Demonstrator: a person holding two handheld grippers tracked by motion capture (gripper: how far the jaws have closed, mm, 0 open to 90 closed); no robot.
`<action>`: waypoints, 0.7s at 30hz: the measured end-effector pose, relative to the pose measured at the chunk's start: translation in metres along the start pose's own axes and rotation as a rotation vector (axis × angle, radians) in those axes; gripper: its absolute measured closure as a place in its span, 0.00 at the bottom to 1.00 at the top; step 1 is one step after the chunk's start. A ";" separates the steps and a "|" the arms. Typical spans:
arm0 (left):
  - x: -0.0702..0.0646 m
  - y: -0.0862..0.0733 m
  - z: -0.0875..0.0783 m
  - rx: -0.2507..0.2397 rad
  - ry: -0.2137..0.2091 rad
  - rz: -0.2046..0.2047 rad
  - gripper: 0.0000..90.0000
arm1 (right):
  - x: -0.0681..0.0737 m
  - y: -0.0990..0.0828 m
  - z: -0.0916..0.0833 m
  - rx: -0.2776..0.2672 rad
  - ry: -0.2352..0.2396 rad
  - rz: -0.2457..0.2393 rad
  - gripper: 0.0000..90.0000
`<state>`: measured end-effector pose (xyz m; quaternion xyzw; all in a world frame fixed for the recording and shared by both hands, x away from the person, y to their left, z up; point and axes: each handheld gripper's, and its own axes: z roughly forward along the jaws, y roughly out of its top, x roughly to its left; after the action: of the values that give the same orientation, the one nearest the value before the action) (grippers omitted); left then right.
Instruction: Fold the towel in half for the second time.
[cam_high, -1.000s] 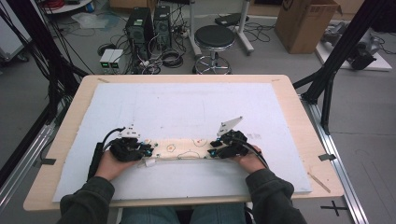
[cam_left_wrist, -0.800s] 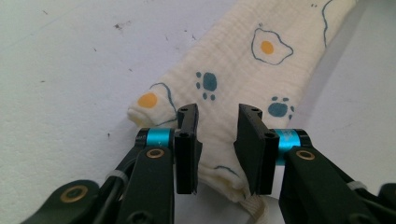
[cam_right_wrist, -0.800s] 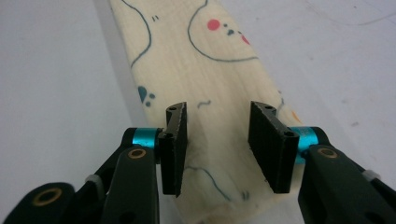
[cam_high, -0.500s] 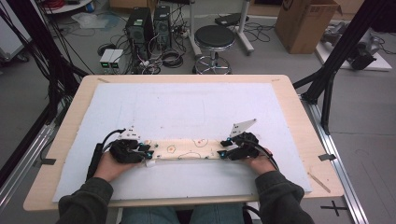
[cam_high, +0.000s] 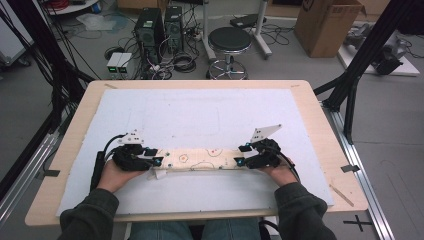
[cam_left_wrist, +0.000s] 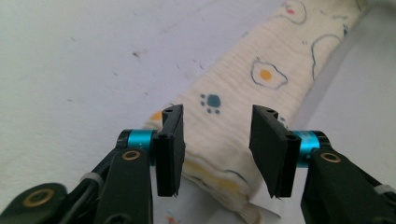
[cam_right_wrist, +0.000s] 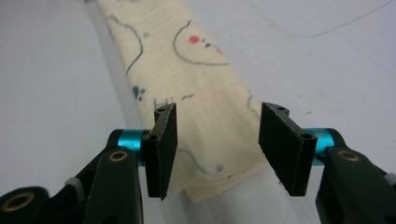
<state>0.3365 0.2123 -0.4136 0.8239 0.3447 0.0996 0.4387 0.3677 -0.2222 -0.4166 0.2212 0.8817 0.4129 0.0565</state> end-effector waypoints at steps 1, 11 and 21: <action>0.002 0.001 0.000 -0.003 0.007 -0.013 0.60 | -0.002 0.001 -0.001 -0.007 -0.006 0.006 0.51; 0.021 -0.001 0.014 0.037 0.068 -0.128 0.57 | -0.025 0.001 0.005 0.038 -0.027 0.130 0.52; 0.026 -0.005 0.026 0.107 0.007 -0.171 0.70 | -0.033 -0.004 0.017 0.097 0.039 0.221 0.70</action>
<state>0.3655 0.2141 -0.4365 0.8135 0.4200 0.0461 0.3997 0.4009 -0.2273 -0.4334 0.3114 0.8718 0.3777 -0.0175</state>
